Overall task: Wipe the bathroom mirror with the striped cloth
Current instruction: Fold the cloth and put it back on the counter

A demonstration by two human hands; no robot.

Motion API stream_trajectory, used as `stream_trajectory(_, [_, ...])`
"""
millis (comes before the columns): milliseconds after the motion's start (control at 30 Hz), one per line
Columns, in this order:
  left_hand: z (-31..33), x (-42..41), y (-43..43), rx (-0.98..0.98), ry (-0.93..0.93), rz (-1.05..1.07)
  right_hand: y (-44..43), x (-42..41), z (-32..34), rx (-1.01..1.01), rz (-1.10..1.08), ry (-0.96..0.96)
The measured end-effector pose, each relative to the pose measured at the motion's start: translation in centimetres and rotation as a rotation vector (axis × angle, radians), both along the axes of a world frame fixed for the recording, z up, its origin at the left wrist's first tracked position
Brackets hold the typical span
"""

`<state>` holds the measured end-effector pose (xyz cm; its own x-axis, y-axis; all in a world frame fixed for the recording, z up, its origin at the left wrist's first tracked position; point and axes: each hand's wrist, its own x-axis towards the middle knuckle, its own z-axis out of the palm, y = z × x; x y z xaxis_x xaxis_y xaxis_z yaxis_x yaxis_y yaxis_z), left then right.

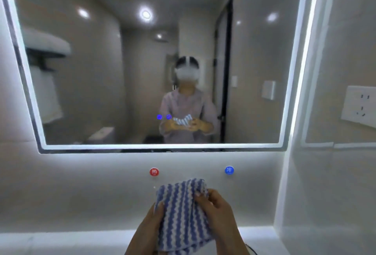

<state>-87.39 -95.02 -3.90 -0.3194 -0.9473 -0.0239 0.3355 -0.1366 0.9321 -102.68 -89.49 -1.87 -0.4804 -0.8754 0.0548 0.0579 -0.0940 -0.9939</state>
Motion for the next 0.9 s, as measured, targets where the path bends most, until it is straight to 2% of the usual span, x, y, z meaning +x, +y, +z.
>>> stream_trajectory(100, [2.5,3.7,1.3,0.141,0.037,-0.028,-0.1,4.3,0.1,0.049,0.014,0.054])
stream_trajectory(200, [2.1,8.1,0.6,0.214,0.118,0.020,-0.5,8.9,-0.1,0.046,0.026,0.059])
stream_trajectory(267, [2.0,10.8,0.1,0.261,0.161,-0.023,-0.6,11.7,-0.3,0.056,0.037,0.015])
stream_trajectory(367, [1.6,14.4,-0.9,0.307,0.076,-0.031,-0.6,14.8,-0.4,0.087,0.034,-0.011])
stream_trajectory(467, [0.8,17.1,-0.5,0.167,0.013,-0.046,-0.7,17.0,-0.5,0.094,-0.015,0.011])
stream_trajectory(567, [0.9,18.8,0.0,0.057,0.026,-0.034,-0.9,18.3,-0.4,0.050,-0.032,0.022])
stream_trajectory(667, [1.5,19.3,0.0,0.029,0.037,0.045,-0.8,18.9,-0.6,0.038,0.044,0.024])
stream_trajectory(767, [1.7,19.6,0.2,0.020,0.078,0.031,-0.7,18.9,-0.7,0.031,0.045,0.055])
stream_trajectory(900, [1.9,19.7,0.5,0.020,0.097,0.049,-0.5,18.6,-0.4,-0.020,-0.026,0.239])
